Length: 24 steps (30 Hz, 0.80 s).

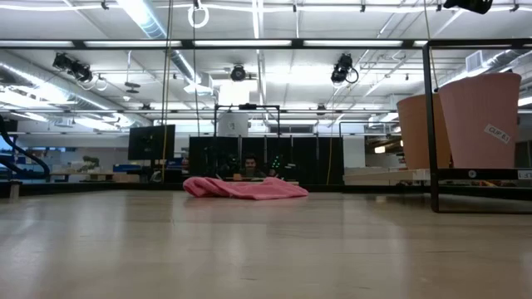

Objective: Stack small to large cups/mugs on shelf
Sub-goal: Put the blue cup on the shelf

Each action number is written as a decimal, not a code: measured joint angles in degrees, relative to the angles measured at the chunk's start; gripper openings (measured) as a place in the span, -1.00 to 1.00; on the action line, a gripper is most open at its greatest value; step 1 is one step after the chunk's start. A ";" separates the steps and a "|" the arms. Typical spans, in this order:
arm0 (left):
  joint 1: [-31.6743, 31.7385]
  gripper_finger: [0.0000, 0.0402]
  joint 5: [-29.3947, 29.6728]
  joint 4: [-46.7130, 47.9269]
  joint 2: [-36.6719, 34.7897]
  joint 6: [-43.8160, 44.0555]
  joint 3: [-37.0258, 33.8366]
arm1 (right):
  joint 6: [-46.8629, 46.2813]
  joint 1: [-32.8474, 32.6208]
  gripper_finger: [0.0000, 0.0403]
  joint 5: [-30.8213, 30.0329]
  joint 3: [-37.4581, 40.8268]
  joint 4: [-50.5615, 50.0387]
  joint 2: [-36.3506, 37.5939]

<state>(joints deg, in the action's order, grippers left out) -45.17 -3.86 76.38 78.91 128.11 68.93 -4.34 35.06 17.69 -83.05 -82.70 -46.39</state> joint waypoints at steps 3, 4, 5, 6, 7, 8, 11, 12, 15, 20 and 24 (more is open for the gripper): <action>0.00 -0.40 0.00 0.09 0.03 -0.09 0.00 | 0.03 0.00 -0.57 0.00 0.00 0.02 0.00; 0.00 -0.41 -0.02 0.09 0.07 -0.15 0.00 | 0.04 -0.01 -0.57 0.00 0.00 0.02 0.00; 0.00 -0.43 -0.01 0.09 0.10 -0.19 0.00 | 0.04 -0.01 -0.57 0.00 0.00 0.02 0.00; 0.00 -0.44 0.00 0.09 0.10 -0.20 0.00 | 0.04 0.01 -0.57 0.00 0.00 0.02 0.00; 0.02 -0.45 0.00 0.10 0.10 -0.22 0.00 | 0.04 -0.01 -0.57 0.00 0.00 0.04 0.00; 0.02 -0.46 -0.01 0.15 0.12 -0.22 0.00 | 0.04 -0.01 -0.57 -0.01 0.00 0.04 0.00; 0.00 -0.49 0.00 0.44 0.16 -0.31 0.00 | 0.04 0.01 -0.57 0.00 0.00 0.04 0.00; 0.00 -0.50 0.00 0.63 0.16 -0.35 0.00 | 0.04 0.00 -0.57 -0.01 0.00 0.04 0.00; 0.02 -0.53 0.11 1.31 0.18 -0.39 -0.02 | 0.04 0.00 -0.57 0.00 0.00 0.05 0.00; 0.00 -0.54 0.72 1.63 0.18 -0.44 0.00 | 0.00 -0.01 -0.57 0.00 0.00 0.06 0.00; 0.01 -0.54 2.52 1.91 0.20 -1.20 0.00 | 0.01 0.01 -0.57 -0.01 0.00 0.05 0.00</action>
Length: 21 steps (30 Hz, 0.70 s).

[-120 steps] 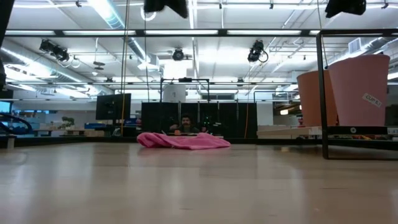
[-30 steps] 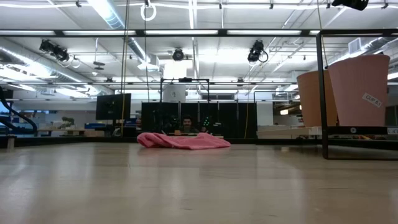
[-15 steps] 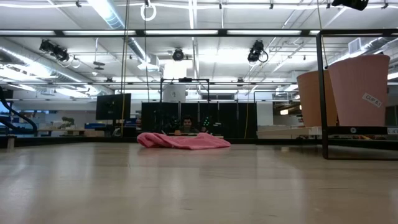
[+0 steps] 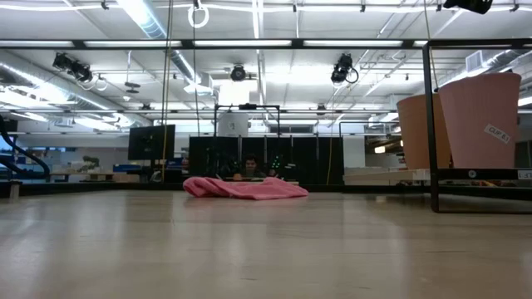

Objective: Stack small to large cups/mugs on shelf
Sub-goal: Put the blue cup on the shelf

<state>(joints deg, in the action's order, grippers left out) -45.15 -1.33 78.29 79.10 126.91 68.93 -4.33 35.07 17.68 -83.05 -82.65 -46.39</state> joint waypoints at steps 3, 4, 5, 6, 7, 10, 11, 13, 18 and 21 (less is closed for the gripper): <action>-0.01 -0.55 1.08 0.56 0.01 -0.13 0.00 | -0.01 -0.02 -0.57 0.01 0.01 0.00 0.00; 0.01 -0.56 1.41 0.85 0.01 -0.16 0.00 | -0.02 -0.02 -0.57 0.01 0.00 0.00 0.00; -0.01 -0.58 1.56 1.12 0.01 -0.26 0.00 | -0.26 0.00 -0.57 0.01 0.01 0.00 0.00; -0.01 -0.60 1.71 1.35 0.01 -0.51 0.00 | -0.67 -0.02 -0.57 0.01 0.00 0.00 0.00; 0.00 -0.63 1.82 1.75 0.01 -0.92 0.00 | -1.20 0.00 -0.57 0.01 0.01 0.00 0.00; -0.01 -0.72 3.47 2.60 0.01 -1.89 -0.01 | -2.10 -0.02 -0.57 0.01 0.01 0.00 0.00; -0.01 -0.76 4.27 2.67 0.01 -2.02 0.00 | -2.21 0.00 -0.57 -0.01 0.00 0.00 0.00; 0.01 -0.84 5.44 2.63 0.01 -2.81 0.00 | -3.08 0.00 -0.57 0.01 0.02 0.00 0.00; 0.02 -0.94 6.44 2.50 -0.01 -4.88 0.09 | -3.88 -0.02 -0.57 0.01 0.00 0.02 0.00; 0.14 -0.90 6.48 2.55 -0.02 -5.96 0.12 | -5.60 0.00 -0.57 -0.01 0.02 0.12 -0.02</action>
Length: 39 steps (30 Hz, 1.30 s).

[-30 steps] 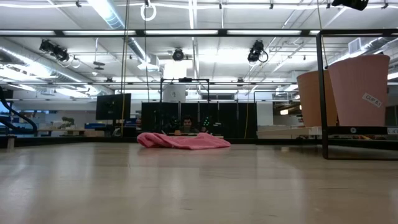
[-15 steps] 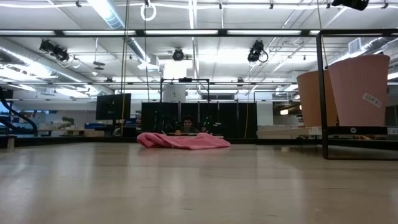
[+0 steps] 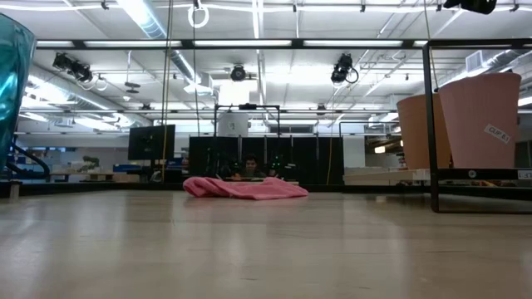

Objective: Stack small to large cups/mugs on shelf
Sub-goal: Put the blue cup on the shelf

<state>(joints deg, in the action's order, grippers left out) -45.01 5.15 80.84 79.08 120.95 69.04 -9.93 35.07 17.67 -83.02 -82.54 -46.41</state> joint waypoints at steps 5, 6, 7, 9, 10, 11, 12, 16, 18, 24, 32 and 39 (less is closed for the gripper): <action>2.62 -0.95 -0.05 -0.34 0.01 -7.16 2.46 | -2.96 -0.01 -0.57 0.00 0.00 1.76 -0.05; 3.51 -0.95 0.03 -0.38 0.01 -9.46 3.60 | -3.63 -0.01 -0.57 0.00 0.00 2.21 -0.05; 4.56 -0.94 0.01 -0.58 0.01 -12.04 4.70 | -4.14 -0.01 -0.57 -0.01 0.00 2.69 -0.05; 6.72 -0.94 0.20 -0.53 0.01 -17.90 7.05 | -5.24 -0.02 -0.57 -0.01 0.00 3.66 -0.05; 7.83 -0.94 0.50 -0.47 0.01 -20.93 8.32 | -5.66 -0.02 -0.57 -0.02 0.00 3.98 -0.05; 8.96 -0.94 0.81 -0.51 0.01 -23.76 9.66 | -6.13 0.00 -0.57 -0.02 0.00 4.18 -0.05; 10.13 -0.95 1.17 -0.55 0.01 -26.56 10.97 | -6.53 0.00 -0.57 -0.02 0.00 4.23 -0.05; 15.04 -0.95 2.74 0.02 0.01 -36.76 16.55 | -7.06 0.00 -0.57 -0.01 0.00 4.21 -0.05; 17.64 -0.95 2.91 0.60 -0.01 -41.58 19.08 | -7.11 -0.01 -0.57 -0.02 0.00 4.21 -0.05; 26.69 -0.95 4.34 2.50 0.79 -54.96 26.16 | -8.57 -0.02 -0.57 -1.17 0.00 4.21 -0.05; 40.76 -0.95 5.24 1.97 0.95 -69.96 29.72 | -9.91 0.00 -0.57 -3.81 0.00 4.25 -0.05; 50.78 -0.95 5.05 -3.63 1.31 -80.52 29.76 | -11.57 0.00 -0.57 -4.37 0.00 5.09 -0.13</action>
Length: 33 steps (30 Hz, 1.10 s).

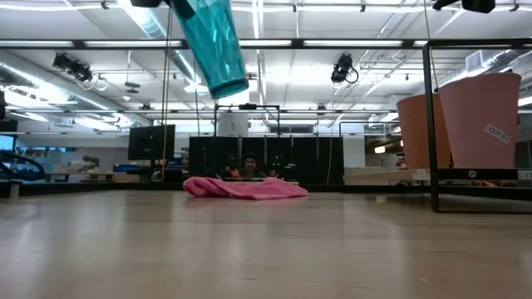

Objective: Stack small to large cups/mugs on shelf
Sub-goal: Put the blue cup on the shelf

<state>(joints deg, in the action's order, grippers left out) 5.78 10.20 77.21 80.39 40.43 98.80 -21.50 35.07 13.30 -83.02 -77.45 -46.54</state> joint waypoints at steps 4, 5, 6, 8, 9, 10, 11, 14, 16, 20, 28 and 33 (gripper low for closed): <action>4.48 -0.95 -2.49 -3.66 1.19 -4.93 0.00 | -0.38 0.00 -0.57 -0.14 0.00 0.01 -0.23; 5.45 -0.95 -3.17 -4.39 1.79 -6.12 0.00 | -0.77 0.00 -0.57 -0.36 0.00 0.01 -0.39; 6.21 -0.95 -3.79 -5.09 2.39 -7.18 0.00 | -0.99 0.00 -0.57 -0.96 0.00 0.02 -0.53; 7.56 -0.95 -4.90 -6.15 3.65 -9.40 0.00 | -1.02 0.00 -0.57 -1.62 0.00 0.03 -0.89; 8.17 -0.95 -5.35 -6.46 4.37 -10.16 0.00 | -1.00 0.00 -0.57 -1.94 0.00 0.04 -1.14; 8.70 -0.95 -5.86 -6.62 5.20 -11.06 0.00 | -1.00 0.00 -0.57 -2.10 0.00 0.04 -1.28; 9.11 -0.95 -6.25 -6.65 5.98 -11.59 0.00 | -0.98 0.00 -0.57 -2.18 0.00 0.06 -1.54; 9.89 -0.95 -7.03 -6.78 8.64 -13.07 0.00 | -0.87 0.00 -0.57 -2.59 0.00 0.09 -2.24; 9.93 -0.95 -7.15 -7.00 10.48 -13.33 0.00 | -0.76 0.00 -0.57 -2.64 0.00 0.11 -2.72; 9.21 -0.95 -7.42 -8.85 13.97 -15.59 0.00 | 0.42 0.00 -0.57 -2.64 0.00 0.54 -3.58; 6.81 -0.95 -9.00 -21.32 20.49 -17.89 0.74 | 1.18 0.00 -0.57 -2.60 0.00 2.47 -5.34; 7.23 -0.95 -8.89 -20.13 27.95 -19.72 8.65 | 2.17 0.00 -0.57 -2.56 0.00 2.42 -6.67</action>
<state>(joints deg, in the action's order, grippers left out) 13.01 1.31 57.08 108.34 20.71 107.45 -19.33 35.07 10.74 -83.02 -75.03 -53.22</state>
